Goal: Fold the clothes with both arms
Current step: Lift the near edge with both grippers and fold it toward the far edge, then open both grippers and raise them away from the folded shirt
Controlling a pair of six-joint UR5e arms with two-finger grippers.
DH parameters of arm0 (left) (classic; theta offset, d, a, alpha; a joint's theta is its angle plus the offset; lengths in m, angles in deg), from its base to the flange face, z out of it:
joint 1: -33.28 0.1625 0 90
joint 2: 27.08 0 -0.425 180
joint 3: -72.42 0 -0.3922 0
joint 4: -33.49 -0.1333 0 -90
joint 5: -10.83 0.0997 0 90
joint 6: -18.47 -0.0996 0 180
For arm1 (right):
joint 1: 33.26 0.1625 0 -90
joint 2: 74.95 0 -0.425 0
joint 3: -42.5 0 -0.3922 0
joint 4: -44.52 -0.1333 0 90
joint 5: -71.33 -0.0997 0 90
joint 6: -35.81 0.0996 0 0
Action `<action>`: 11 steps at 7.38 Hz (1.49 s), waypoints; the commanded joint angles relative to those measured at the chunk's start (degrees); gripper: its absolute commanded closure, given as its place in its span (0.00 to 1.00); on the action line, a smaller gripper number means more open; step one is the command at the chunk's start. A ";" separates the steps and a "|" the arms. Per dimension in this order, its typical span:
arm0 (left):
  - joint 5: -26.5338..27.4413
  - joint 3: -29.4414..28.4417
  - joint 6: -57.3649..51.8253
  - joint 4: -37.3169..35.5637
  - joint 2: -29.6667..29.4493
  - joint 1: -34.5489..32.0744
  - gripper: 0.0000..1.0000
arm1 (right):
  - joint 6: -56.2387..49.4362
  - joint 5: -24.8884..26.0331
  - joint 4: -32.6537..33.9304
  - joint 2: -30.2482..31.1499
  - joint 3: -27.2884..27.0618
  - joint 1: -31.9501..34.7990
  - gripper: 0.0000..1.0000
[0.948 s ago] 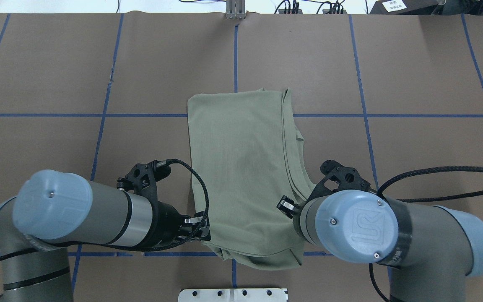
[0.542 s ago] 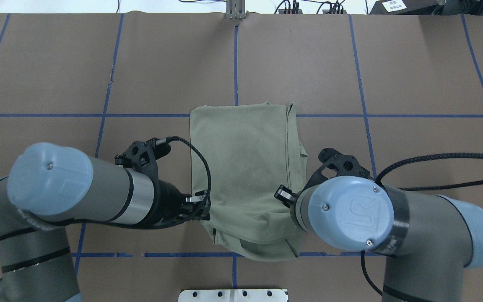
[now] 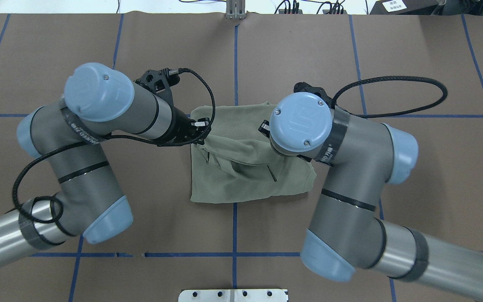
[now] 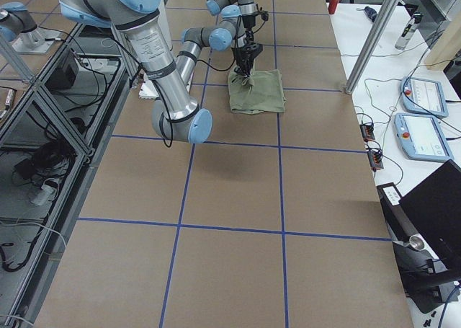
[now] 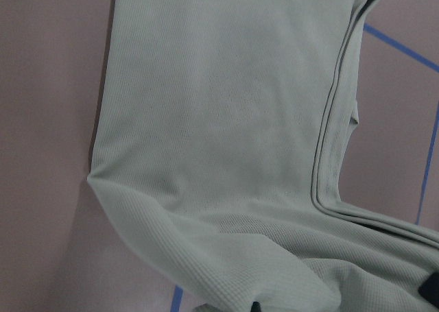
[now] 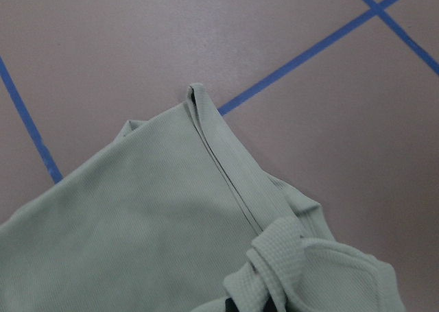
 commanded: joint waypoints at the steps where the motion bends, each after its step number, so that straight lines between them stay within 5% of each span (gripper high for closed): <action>1: 0.27 -12.44 -3.35 8.78 -1.58 -1.88 1.00 | -1.20 0.02 -12.52 -5.20 18.42 2.51 1.00; 4: 0.44 -18.20 -4.93 12.00 -3.16 -1.88 1.00 | -4.10 0.02 -19.50 -5.22 25.42 3.66 1.00; 5: 0.44 -18.20 -5.02 12.00 -3.16 -1.88 0.66 | -6.98 0.02 -19.51 -5.22 25.52 4.01 0.66; 6: 0.44 -18.12 -5.02 12.00 -3.16 -1.88 0.01 | -10.92 -0.06 -19.42 -5.57 25.52 4.27 0.01; 8: -2.52 -17.24 -9.02 11.82 -3.07 -5.28 0.00 | -15.15 -9.93 -19.07 -7.05 24.56 8.64 0.00; 10: -11.91 -17.32 -22.61 11.82 -0.28 -11.78 0.00 | -17.97 -11.75 -18.90 -6.45 21.23 8.94 0.00; 11: -12.03 -17.41 -24.95 11.82 0.26 -12.16 0.00 | -20.86 -10.62 -18.64 -5.14 18.95 4.67 0.00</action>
